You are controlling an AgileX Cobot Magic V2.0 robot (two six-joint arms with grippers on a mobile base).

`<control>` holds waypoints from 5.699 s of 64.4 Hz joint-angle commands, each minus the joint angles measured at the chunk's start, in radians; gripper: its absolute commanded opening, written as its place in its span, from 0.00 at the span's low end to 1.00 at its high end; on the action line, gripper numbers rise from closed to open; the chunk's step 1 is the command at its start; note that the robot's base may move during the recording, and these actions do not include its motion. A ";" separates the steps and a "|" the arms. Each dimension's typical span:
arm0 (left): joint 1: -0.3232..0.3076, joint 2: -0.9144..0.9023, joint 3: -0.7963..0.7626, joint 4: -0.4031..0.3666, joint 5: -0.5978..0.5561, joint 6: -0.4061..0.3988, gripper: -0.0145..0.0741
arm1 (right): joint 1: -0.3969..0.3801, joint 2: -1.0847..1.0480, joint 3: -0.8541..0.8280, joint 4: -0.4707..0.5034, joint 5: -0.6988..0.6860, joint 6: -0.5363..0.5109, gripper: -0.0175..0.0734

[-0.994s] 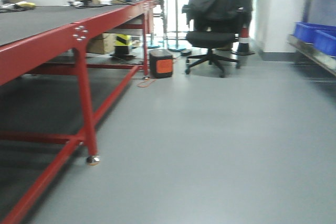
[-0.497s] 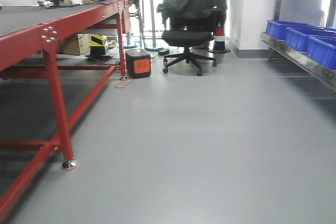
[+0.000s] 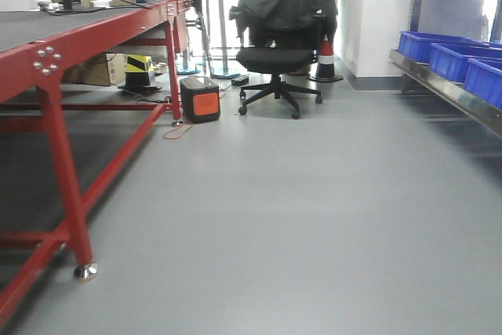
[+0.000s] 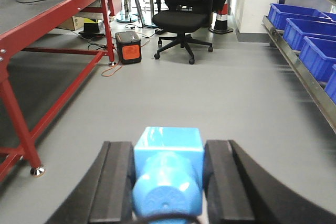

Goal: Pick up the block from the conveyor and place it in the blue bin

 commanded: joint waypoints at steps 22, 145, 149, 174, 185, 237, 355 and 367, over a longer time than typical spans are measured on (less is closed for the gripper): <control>-0.006 -0.005 -0.001 -0.008 -0.021 -0.002 0.04 | 0.002 -0.002 -0.007 -0.007 -0.022 0.000 0.03; -0.006 -0.005 -0.001 -0.008 -0.021 -0.002 0.04 | 0.002 -0.002 -0.007 -0.007 -0.022 0.000 0.03; -0.006 -0.005 -0.001 -0.008 -0.021 -0.002 0.04 | 0.002 -0.002 -0.007 -0.007 -0.022 0.000 0.03; -0.006 -0.005 -0.001 -0.008 -0.021 -0.002 0.04 | 0.002 -0.002 -0.007 -0.007 -0.022 0.000 0.03; -0.006 -0.005 -0.001 -0.008 -0.021 -0.002 0.04 | 0.002 -0.002 -0.007 -0.007 -0.022 0.000 0.03; -0.006 -0.005 -0.001 -0.008 -0.023 -0.002 0.04 | 0.002 -0.002 -0.007 -0.007 -0.022 0.000 0.03; -0.006 -0.005 -0.001 -0.008 -0.023 -0.002 0.04 | 0.002 -0.002 -0.007 -0.007 -0.022 0.000 0.03; -0.006 -0.005 -0.001 -0.008 -0.023 -0.002 0.04 | 0.002 -0.002 -0.007 -0.007 -0.022 0.000 0.03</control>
